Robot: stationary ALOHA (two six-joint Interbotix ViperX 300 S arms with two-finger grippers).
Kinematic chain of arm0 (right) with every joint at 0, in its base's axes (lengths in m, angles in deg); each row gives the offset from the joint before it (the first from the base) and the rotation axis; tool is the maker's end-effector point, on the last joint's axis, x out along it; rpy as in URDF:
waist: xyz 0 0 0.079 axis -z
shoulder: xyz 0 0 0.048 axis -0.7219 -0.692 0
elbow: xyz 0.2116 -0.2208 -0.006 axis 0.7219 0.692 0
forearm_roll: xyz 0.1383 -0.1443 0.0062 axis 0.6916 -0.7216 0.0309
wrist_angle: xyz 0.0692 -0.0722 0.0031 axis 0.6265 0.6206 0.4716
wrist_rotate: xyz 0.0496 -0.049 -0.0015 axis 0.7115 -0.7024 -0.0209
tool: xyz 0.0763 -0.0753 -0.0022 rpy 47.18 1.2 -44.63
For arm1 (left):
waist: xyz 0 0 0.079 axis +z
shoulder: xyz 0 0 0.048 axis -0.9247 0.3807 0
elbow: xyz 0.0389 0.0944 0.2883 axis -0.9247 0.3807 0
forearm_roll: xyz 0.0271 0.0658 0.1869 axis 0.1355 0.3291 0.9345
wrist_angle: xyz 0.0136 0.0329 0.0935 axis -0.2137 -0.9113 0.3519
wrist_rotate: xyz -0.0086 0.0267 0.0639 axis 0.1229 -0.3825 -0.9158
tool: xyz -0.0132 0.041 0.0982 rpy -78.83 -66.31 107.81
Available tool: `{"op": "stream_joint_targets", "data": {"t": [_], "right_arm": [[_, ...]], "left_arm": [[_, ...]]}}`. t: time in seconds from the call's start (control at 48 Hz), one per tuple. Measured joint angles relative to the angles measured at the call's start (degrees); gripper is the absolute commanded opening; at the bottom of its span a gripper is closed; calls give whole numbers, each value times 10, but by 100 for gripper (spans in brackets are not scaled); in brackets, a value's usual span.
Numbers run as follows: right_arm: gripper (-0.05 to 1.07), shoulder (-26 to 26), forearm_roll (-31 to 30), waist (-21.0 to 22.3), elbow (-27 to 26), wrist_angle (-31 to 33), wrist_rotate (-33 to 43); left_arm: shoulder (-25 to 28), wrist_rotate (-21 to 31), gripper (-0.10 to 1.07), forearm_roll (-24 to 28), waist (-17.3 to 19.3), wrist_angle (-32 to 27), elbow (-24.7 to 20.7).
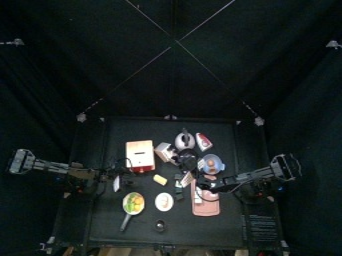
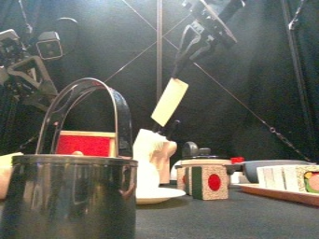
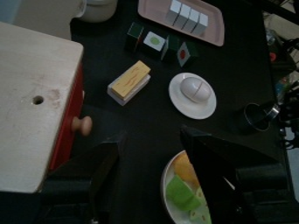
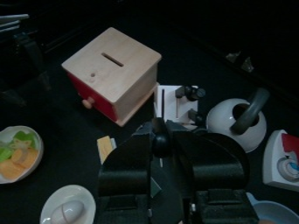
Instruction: Grab cleaver with other hand
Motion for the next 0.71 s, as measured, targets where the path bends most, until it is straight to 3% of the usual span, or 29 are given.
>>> {"op": "stream_joint_targets", "data": {"t": [0.167, 0.375, 0.583, 0.708], "right_arm": [[38, 18, -20, -33, 24, -18, 40], [38, 77, -132, -76, 109, -57, 183], [38, 134, -259, -83, 192, -120, 301], [38, 144, -301, -89, 214, -150, 333]], "left_arm": [[0, -1, 88, 14, 0, 20, 0], [13, -17, 88, 72, 3, 102, -19], [112, -98, 88, 80, 29, 185, -83], [166, -165, 88, 46, 33, 249, -108]]}}
